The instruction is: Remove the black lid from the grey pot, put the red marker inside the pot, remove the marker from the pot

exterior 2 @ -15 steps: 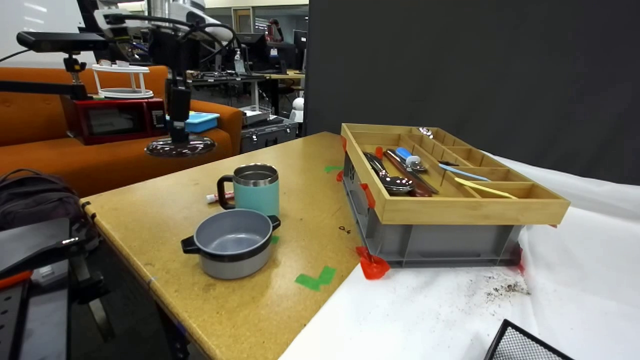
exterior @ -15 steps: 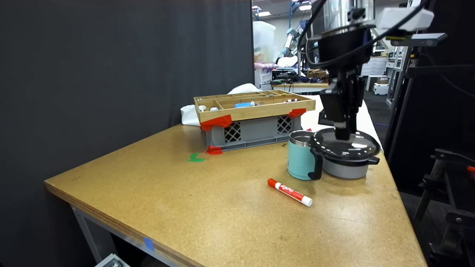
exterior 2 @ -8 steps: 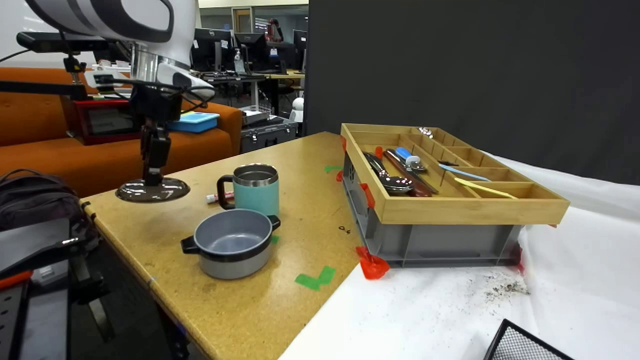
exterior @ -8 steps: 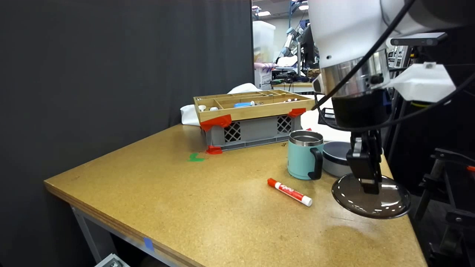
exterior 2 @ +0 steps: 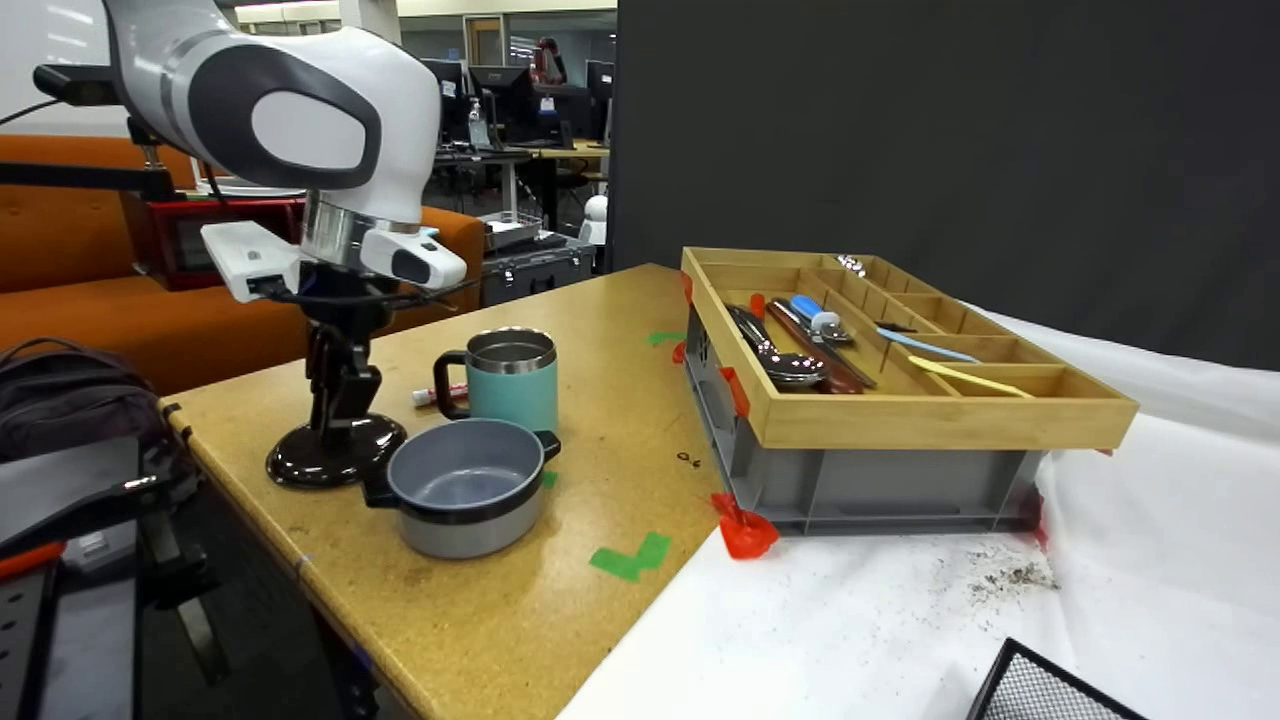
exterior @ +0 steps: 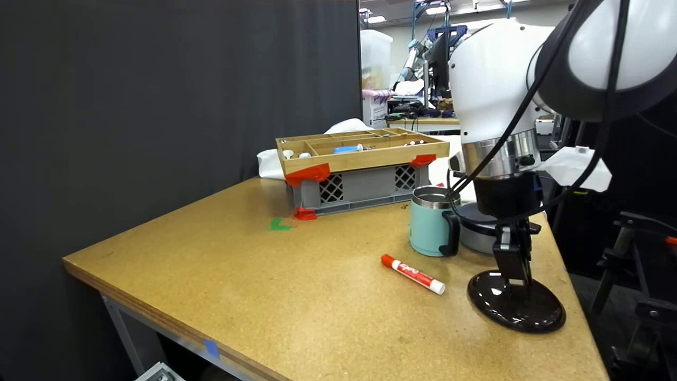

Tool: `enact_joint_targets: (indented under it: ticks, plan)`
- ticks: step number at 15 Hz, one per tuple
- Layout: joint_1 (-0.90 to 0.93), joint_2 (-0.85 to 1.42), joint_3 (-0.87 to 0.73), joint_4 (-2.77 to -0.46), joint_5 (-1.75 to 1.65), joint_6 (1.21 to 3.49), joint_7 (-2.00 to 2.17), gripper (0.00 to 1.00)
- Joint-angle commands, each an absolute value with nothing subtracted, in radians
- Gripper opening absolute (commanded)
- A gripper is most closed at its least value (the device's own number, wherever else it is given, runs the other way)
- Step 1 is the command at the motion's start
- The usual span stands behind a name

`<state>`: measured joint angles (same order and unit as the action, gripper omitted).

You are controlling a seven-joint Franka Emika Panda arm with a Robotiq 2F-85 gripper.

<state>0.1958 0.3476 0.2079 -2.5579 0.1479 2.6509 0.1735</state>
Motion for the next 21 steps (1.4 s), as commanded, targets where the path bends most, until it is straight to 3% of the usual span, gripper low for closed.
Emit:
enact_joint_targets:
  ticks: [1,7,15,21]
  plan:
    - [0.154,0.348,0.239,-2.578,0.209,2.693,0.078,0.61]
    - [0.15,0.325,0.248,-2.616,0.233,2.717,0.034,0.98]
    - [0.156,0.199,0.245,-2.723,0.218,2.784,0.053,1.0]
    - [0.153,-0.068,0.193,-2.798,0.21,2.65,0.086,1.0]
